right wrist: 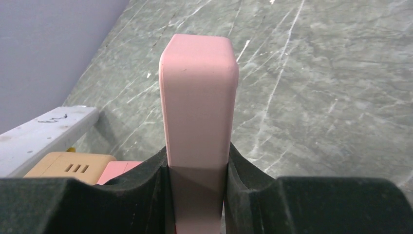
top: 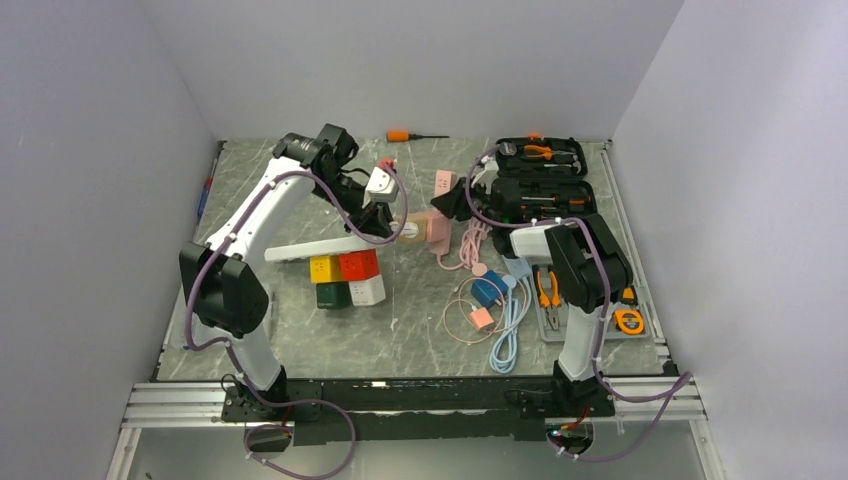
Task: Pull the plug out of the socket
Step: Remove the plug from the socket, then place the plug at the center of the board.
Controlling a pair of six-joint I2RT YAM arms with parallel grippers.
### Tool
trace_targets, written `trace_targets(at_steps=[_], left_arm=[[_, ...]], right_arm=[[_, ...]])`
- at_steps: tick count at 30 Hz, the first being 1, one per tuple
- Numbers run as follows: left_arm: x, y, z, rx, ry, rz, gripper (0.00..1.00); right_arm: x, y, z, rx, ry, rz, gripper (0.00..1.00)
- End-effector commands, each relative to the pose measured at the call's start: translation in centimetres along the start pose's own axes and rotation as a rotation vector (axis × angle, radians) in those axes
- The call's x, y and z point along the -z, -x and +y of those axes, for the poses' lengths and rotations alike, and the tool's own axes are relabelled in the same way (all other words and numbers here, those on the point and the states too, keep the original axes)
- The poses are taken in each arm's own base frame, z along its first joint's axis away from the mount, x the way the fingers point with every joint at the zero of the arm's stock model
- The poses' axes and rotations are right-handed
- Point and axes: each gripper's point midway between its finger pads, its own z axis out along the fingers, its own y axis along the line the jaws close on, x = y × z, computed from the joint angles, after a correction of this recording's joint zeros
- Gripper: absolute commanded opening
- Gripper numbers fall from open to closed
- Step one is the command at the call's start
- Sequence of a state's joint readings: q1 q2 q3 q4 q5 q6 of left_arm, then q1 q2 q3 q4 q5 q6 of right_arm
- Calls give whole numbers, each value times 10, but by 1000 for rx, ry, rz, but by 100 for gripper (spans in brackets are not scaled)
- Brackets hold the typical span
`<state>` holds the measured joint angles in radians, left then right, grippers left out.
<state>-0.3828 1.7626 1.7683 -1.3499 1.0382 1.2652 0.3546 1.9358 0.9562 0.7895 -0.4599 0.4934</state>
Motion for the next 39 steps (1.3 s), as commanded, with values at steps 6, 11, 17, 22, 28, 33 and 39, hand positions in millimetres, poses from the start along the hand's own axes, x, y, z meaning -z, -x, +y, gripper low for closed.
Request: trace_targets(at_steps=[6, 11, 17, 22, 28, 33, 39], left_arm=[[30, -4, 60, 15, 245, -42, 0], [59, -48, 137, 97, 501, 79, 0], [81, -80, 209, 251, 693, 130, 0], [75, -109, 242, 386, 743, 149, 0], [73, -137, 263, 509, 830, 167, 12], [72, -140, 254, 552, 831, 161, 64], [88, -108, 221, 495, 836, 150, 99]], right_arm=[[14, 16, 18, 102, 83, -82, 0], [23, 11, 27, 79, 106, -77, 0], [27, 10, 41, 106, 104, -61, 0], [31, 11, 51, 129, 90, -40, 0], [33, 1, 64, 194, 52, 0, 0], [26, -6, 66, 213, 3, 42, 0], [20, -7, 67, 240, -40, 69, 0]])
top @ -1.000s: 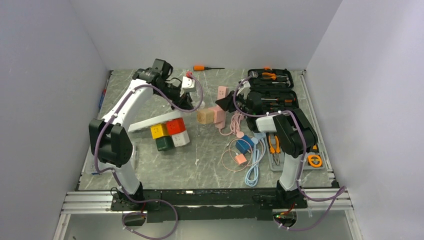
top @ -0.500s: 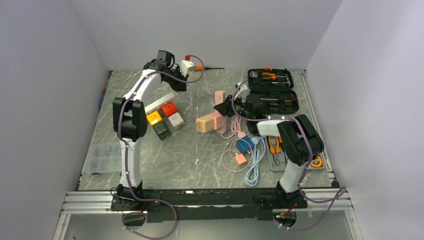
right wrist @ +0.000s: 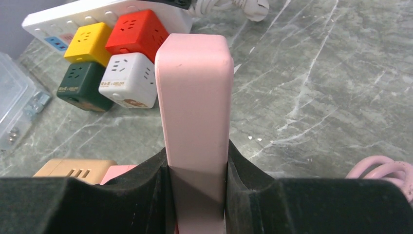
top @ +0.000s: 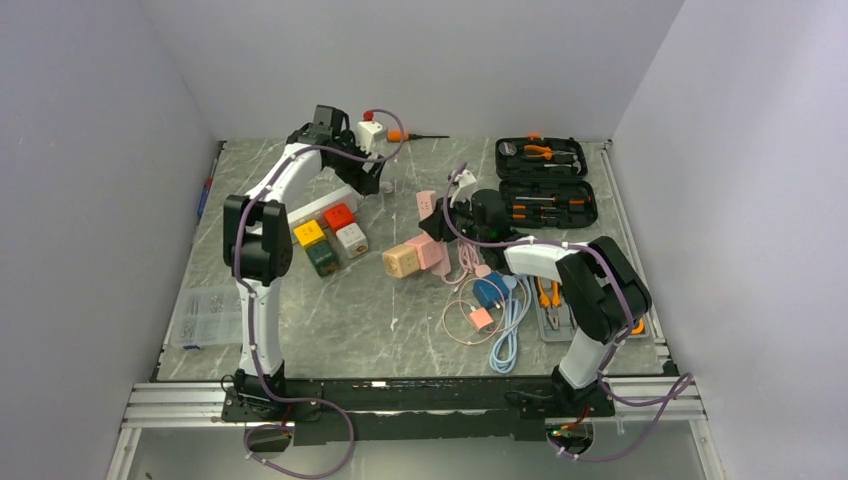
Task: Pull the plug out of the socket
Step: Place the plug at the center of the board, then remove the plug from the socket.
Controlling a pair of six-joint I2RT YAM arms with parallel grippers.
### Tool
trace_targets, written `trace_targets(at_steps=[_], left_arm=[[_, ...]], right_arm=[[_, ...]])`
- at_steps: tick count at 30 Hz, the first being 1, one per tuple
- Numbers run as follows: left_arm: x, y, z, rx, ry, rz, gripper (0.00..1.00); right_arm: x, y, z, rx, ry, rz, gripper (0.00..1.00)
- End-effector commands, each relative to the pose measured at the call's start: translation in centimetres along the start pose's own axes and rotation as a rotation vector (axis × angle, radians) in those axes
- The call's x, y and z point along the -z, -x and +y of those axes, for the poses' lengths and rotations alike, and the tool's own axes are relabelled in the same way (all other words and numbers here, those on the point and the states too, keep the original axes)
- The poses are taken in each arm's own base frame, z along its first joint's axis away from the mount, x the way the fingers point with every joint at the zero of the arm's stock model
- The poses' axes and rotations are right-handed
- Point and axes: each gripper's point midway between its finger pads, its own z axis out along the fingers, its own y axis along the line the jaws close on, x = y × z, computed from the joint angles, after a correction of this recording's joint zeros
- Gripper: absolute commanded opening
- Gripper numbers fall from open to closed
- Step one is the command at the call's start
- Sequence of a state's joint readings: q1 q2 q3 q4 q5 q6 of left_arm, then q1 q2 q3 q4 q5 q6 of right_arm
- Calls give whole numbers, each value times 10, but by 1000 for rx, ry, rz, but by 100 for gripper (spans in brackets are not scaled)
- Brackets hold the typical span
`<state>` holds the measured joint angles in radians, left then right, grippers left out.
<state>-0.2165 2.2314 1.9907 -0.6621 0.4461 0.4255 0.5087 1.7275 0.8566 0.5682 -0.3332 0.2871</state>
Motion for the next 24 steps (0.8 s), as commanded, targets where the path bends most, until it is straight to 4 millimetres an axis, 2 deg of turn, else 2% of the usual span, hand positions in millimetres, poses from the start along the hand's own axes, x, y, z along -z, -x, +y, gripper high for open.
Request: trace_targets(at_steps=[1, 3, 7, 10, 13, 16, 19, 24], left_arm=[[69, 53, -12, -64, 62, -128, 99], [102, 69, -19, -78, 97, -160, 99], [168, 98, -45, -92, 116, -256, 99], [214, 105, -67, -104, 125, -289, 99], [244, 101, -103, -123, 20, -280, 99], [247, 82, -142, -107, -153, -268, 99], [236, 65, -175, -27, -324, -316, 99], [203, 30, -204, 44, -395, -355, 99]], right_arm=[[-2, 31, 10, 51, -31, -50, 0], [-2, 35, 14, 68, -41, -56, 0], [-1, 48, 25, 114, -60, -86, 0], [2, 61, 34, 139, -69, -112, 0], [9, 77, 44, 156, -68, -151, 0], [15, 95, 59, 170, -53, -199, 0], [17, 106, 77, 194, -37, -218, 0], [23, 115, 102, 227, -16, -246, 0]])
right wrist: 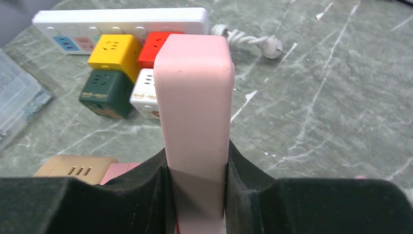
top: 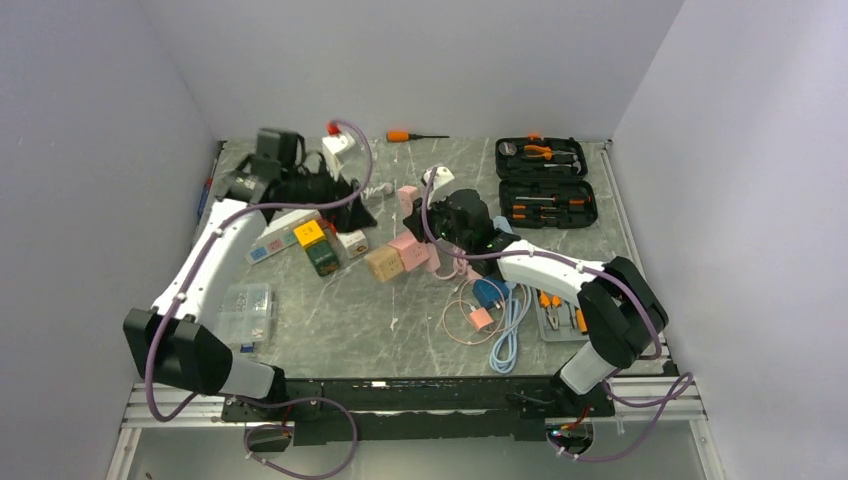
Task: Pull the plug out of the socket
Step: Remove the plug from the socket.
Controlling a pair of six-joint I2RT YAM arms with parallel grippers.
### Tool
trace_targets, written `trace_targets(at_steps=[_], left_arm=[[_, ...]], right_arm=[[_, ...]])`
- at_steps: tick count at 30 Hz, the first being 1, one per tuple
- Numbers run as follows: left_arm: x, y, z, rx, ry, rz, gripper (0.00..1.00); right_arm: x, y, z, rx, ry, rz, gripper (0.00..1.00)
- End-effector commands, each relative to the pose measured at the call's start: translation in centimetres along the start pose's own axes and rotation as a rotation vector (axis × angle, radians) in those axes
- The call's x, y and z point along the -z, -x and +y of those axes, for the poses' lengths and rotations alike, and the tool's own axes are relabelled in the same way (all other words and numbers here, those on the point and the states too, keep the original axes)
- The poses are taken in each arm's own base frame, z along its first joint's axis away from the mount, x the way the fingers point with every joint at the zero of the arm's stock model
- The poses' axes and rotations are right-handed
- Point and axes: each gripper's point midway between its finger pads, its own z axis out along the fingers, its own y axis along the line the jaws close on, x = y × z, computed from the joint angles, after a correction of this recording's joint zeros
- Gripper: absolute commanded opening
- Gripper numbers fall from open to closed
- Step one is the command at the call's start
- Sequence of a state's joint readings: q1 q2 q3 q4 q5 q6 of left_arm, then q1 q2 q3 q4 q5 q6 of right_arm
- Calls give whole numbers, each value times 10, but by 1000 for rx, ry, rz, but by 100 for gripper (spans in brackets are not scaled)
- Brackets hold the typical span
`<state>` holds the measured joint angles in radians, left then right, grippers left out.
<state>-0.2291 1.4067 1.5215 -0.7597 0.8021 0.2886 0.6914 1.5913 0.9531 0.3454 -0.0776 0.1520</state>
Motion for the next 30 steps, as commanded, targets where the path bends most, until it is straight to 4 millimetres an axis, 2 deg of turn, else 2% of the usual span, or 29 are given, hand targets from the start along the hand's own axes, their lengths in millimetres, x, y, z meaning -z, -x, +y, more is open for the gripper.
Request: trace_targets(at_steps=[1, 5, 11, 16, 20, 24, 30], left_arm=[[-29, -29, -28, 91, -138, -19, 100], [-45, -45, -41, 145, -191, 34, 99], [-56, -44, -48, 215, -238, 37, 99], [-63, -64, -58, 245, -235, 79, 99], [-71, -83, -47, 227, -136, 141, 100], [-74, -86, -36, 218, -67, 156, 99], [-80, -93, -45, 226, -66, 180, 99]], right_arm=[[19, 90, 31, 29, 42, -242, 0], [22, 97, 39, 44, 51, -262, 0], [20, 100, 43, 62, 48, -270, 0], [22, 105, 45, 51, 46, -291, 0], [26, 112, 50, 45, 61, -315, 0], [28, 117, 50, 40, 43, -332, 0], [33, 127, 52, 0, 41, -367, 0]])
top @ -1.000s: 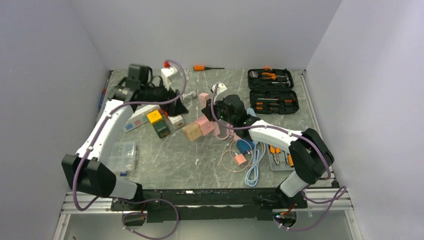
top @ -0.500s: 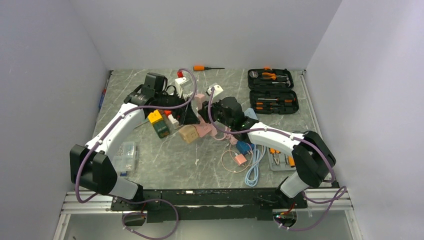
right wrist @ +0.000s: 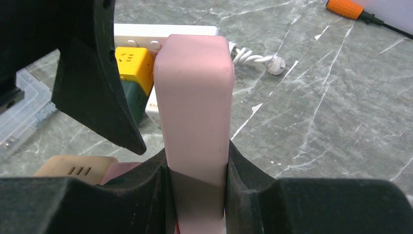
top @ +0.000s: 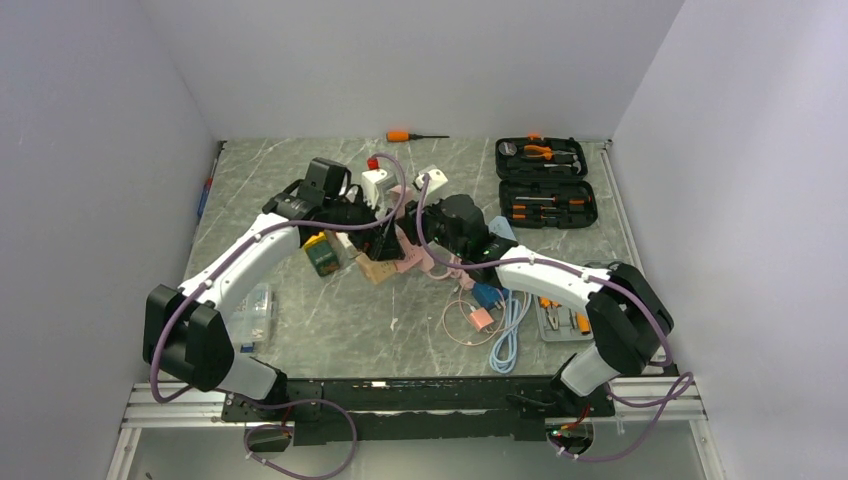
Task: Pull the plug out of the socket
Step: Remove the plug from the socket.
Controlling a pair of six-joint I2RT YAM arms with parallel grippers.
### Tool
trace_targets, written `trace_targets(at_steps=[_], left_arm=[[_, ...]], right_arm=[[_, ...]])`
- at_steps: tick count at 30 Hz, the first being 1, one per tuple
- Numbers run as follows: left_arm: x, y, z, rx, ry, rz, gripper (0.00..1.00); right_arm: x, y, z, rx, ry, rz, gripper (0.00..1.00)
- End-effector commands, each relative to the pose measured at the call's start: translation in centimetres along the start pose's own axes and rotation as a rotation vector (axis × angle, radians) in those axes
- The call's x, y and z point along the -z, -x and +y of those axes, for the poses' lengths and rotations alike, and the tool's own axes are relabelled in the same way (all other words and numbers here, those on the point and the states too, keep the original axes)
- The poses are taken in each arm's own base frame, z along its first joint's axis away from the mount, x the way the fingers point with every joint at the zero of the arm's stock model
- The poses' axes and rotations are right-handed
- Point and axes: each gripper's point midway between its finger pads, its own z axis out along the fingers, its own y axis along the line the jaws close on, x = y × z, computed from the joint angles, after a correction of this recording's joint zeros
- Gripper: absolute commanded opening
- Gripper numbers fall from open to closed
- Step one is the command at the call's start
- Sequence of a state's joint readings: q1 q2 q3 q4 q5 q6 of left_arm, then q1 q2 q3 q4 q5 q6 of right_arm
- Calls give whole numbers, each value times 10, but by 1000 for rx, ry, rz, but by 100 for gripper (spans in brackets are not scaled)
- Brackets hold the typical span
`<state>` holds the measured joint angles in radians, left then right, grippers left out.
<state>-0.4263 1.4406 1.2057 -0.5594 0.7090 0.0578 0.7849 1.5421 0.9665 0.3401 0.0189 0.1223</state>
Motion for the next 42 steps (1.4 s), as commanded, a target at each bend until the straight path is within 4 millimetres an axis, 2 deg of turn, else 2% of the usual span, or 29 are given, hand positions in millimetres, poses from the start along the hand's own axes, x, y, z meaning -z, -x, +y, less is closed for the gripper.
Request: trace_targets(at_steps=[1, 11, 16, 19, 23, 27, 32, 33, 42], left_arm=[[-6, 1, -1, -8, 37, -4, 99], [-13, 1, -7, 65, -3, -21, 99], [-13, 4, -9, 57, -11, -31, 76], [-11, 5, -12, 39, -29, -24, 65], [-10, 7, -10, 38, -26, -20, 48], [-11, 10, -9, 50, -36, -2, 27], [-5, 12, -10, 55, -44, -5, 3], [-4, 12, -9, 20, -42, -5, 0], [11, 10, -3, -28, 51, 0, 0]], right_arm=[[19, 109, 15, -66, 28, -319, 0], [27, 126, 23, -147, 49, -390, 0], [31, 129, 24, -189, 59, -417, 0], [27, 116, 20, -190, 44, -388, 0], [27, 109, 20, -171, 42, -378, 0], [23, 97, 14, -147, 18, -350, 0], [17, 79, -2, -126, -11, -312, 0], [14, 74, -7, -115, -24, -298, 0], [-5, 29, -58, -10, -196, -195, 0]])
